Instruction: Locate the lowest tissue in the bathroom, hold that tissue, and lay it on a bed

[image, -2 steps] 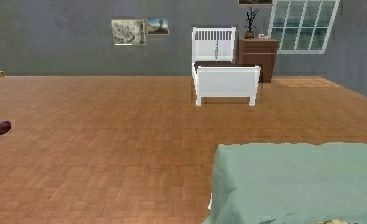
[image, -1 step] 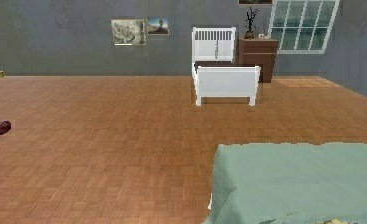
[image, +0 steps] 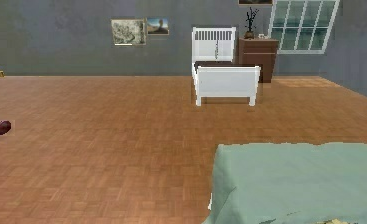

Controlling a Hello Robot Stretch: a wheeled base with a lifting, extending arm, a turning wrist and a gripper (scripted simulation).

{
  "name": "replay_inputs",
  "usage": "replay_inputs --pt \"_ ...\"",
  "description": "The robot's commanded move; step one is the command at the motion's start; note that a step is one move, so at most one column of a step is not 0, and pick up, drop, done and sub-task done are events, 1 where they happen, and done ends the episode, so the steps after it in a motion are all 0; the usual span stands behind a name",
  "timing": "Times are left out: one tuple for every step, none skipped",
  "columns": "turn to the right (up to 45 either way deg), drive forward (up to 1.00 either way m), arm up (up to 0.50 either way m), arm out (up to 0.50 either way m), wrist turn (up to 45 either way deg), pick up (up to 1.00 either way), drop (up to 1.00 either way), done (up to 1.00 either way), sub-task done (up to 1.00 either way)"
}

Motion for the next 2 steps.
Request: replay_inputs --pt "0.0 0.00 0.00 0.00 0.0 0.00 1.00 0.00 0.00" --pt "0.0 0.00 0.10 0.00 0.0 0.00 0.00 0.00 0.00"
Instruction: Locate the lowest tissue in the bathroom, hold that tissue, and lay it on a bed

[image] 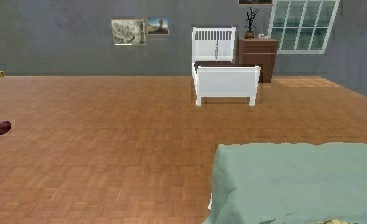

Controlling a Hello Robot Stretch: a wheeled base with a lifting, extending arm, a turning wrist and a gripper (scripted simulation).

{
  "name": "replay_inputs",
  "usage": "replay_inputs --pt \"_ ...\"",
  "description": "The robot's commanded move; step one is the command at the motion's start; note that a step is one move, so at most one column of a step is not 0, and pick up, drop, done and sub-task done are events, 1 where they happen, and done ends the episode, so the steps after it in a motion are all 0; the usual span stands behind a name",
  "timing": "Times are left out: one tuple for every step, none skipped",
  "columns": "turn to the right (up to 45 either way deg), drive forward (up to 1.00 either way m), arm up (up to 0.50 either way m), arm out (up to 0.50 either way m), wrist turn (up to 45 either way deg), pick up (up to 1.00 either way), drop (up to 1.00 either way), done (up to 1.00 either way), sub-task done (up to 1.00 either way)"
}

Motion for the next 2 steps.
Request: replay_inputs --pt "0.0 0.00 0.00 -0.08 0.0 0.00 0.00 0.00 0.00" --pt "0.0 0.00 0.00 0.00 0.0 0.00 0.00 1.00 0.00"
